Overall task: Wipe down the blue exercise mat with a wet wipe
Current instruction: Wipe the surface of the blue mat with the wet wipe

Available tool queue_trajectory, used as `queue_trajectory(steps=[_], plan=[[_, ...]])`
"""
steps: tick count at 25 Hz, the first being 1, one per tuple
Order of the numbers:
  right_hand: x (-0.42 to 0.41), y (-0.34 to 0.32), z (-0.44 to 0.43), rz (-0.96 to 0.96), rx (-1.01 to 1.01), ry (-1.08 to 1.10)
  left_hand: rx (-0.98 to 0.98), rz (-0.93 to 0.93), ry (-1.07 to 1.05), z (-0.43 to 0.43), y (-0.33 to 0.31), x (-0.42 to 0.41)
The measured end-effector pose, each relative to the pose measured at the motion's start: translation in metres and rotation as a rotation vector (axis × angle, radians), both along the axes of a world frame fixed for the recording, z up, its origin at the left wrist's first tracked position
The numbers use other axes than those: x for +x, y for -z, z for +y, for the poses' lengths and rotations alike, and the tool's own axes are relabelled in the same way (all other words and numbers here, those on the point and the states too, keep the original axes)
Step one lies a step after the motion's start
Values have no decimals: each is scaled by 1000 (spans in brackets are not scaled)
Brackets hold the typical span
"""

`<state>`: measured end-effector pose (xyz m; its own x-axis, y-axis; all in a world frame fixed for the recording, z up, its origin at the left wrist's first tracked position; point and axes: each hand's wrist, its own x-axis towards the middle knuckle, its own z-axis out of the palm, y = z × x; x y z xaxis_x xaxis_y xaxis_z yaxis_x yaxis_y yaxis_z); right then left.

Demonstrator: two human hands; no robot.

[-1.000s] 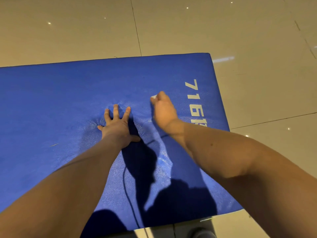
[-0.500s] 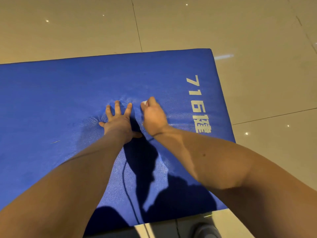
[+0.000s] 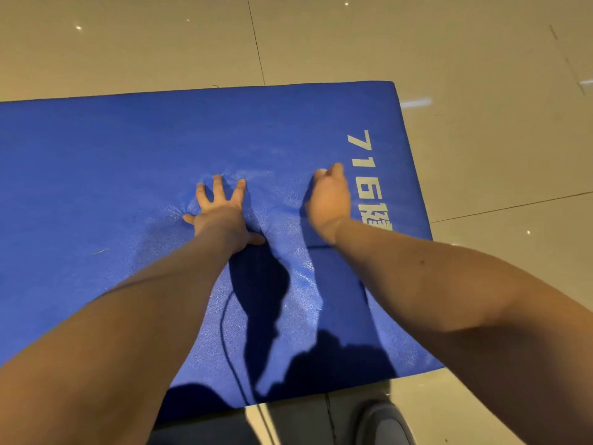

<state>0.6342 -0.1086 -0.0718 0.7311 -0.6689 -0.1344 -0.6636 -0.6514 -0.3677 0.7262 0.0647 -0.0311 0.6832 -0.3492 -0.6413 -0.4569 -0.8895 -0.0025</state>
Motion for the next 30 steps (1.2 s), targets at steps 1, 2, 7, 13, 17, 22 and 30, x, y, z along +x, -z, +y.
queue_trajectory(steps=[1, 2, 7, 13, 17, 22, 30], plan=[[3, 0, 24, -15, 16, -79, -2, -2, -2, 0, 0, 0], [6, 0, 46, -23, 28, -163, -1, -5, -4, 0, 1, 0], [2, -6, 67, -31, -17, -382, -27, -4, 5, 10, 1, -3], [-37, 0, -12, 111, -107, -120, -44, -58, 75, 37, -8, -19], [-35, -7, 19, 54, -65, -27, -50, -18, 18, 51, -11, -39], [-30, -5, 101, -4, 65, -412, 22, 12, -5, 68, -8, -54], [-73, -3, 13, 47, -18, -36, 45, 20, -10, 62, -6, -55]])
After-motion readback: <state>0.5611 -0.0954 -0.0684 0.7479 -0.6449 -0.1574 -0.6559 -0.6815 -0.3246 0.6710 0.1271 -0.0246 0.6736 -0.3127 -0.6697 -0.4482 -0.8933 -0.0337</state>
